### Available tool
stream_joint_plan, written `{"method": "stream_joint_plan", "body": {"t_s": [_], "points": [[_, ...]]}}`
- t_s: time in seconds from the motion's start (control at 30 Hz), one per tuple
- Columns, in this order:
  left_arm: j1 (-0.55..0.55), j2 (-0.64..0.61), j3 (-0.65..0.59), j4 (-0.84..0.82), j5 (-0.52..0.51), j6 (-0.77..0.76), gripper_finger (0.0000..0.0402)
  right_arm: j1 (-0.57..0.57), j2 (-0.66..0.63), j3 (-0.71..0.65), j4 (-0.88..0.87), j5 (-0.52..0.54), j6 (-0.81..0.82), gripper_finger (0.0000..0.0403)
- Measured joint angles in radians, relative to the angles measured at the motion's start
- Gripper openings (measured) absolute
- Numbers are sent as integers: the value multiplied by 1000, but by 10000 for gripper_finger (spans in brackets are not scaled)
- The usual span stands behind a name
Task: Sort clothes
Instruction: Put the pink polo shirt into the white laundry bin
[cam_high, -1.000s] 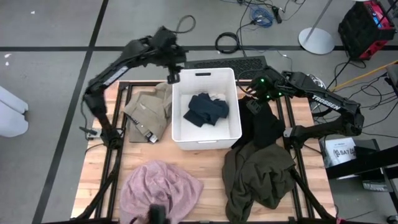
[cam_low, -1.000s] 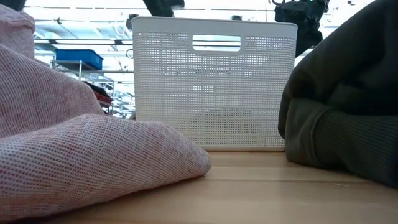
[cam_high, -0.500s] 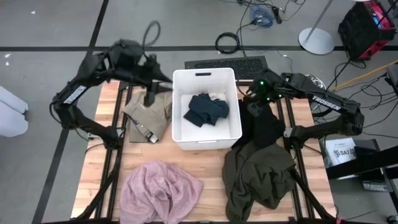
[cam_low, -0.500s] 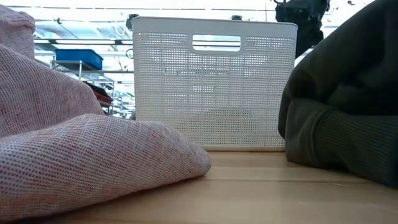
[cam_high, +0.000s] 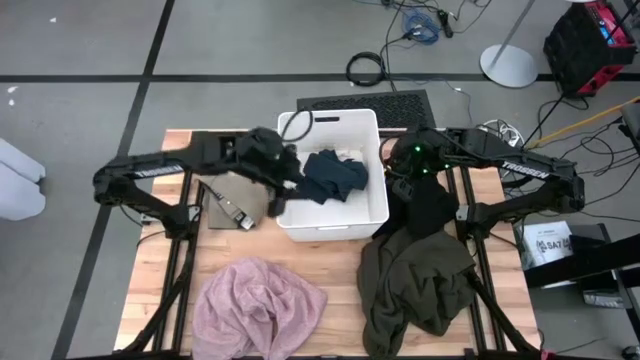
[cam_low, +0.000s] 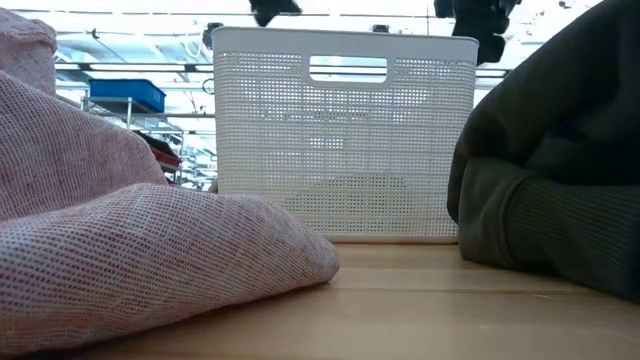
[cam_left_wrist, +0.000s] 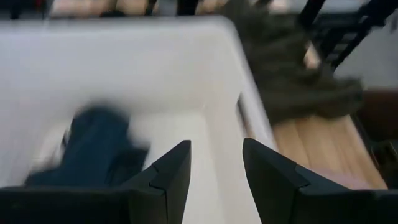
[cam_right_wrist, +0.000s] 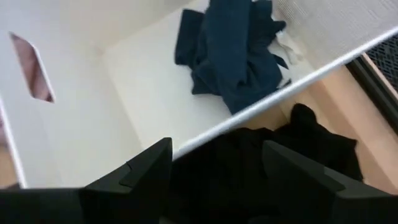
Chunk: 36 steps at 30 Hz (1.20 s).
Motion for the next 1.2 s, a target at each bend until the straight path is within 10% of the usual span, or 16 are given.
{"method": "stream_joint_plan", "body": {"t_s": [0.27,1.2], "points": [[-288,-53,12,62,-341,61,154,149,0,0,77,0,45,238],[-974,-89,-272,-126,-983,-836,154,718,412,-108,965,111,193,238]]}}
